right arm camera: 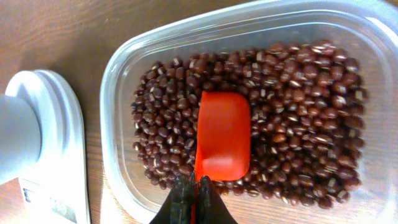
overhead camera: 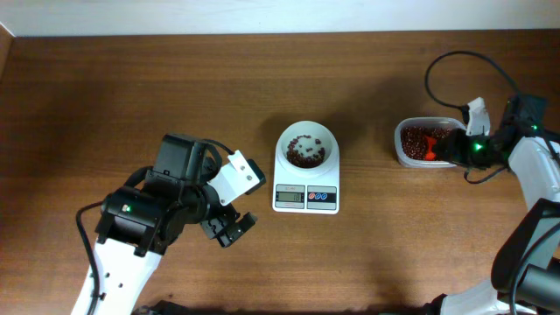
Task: Scoop and weigh 50g on scale
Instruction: 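Dip the scoop into the red beans again with the right gripper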
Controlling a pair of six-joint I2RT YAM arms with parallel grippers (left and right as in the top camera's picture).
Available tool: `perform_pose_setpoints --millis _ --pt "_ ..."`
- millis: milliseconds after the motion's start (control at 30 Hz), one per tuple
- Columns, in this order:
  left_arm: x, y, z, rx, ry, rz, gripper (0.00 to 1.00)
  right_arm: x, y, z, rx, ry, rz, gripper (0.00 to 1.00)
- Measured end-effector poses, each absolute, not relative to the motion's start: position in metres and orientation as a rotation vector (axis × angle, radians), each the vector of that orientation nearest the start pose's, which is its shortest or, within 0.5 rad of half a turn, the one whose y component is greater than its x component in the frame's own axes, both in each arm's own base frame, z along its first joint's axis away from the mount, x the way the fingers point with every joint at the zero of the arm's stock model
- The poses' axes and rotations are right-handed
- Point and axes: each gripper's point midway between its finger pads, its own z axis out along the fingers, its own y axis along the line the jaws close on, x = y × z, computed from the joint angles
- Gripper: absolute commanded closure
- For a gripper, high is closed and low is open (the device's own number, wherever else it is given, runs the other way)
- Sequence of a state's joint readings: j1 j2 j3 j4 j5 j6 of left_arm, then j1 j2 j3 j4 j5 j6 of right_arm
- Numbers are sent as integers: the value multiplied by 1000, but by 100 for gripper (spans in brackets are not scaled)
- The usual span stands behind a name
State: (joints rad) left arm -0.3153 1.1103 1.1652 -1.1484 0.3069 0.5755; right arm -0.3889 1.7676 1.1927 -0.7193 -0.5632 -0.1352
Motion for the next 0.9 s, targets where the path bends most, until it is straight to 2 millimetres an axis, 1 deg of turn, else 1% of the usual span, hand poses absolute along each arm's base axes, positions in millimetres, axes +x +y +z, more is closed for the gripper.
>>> perform_pose_setpoints --millis 167,367,500,667,767,900 --pt "225 -128 212 1214 2317 -319 1 374 -72 78 319 2629 674 96" --pt "225 -128 212 1215 2316 -318 1 367 -86 80 422 2569 777 96" --pt "225 -128 212 1214 2316 -318 1 365 -96 87 471 2509 843 96" --pt "225 -128 212 1215 2316 -318 1 361 -114 97 537 2420 906 96" --pt "225 -128 212 1215 2316 -318 1 360 -118 103 550 2375 948 96" --pt "225 -128 212 1214 2317 -319 1 361 -116 109 542 2336 999 96"
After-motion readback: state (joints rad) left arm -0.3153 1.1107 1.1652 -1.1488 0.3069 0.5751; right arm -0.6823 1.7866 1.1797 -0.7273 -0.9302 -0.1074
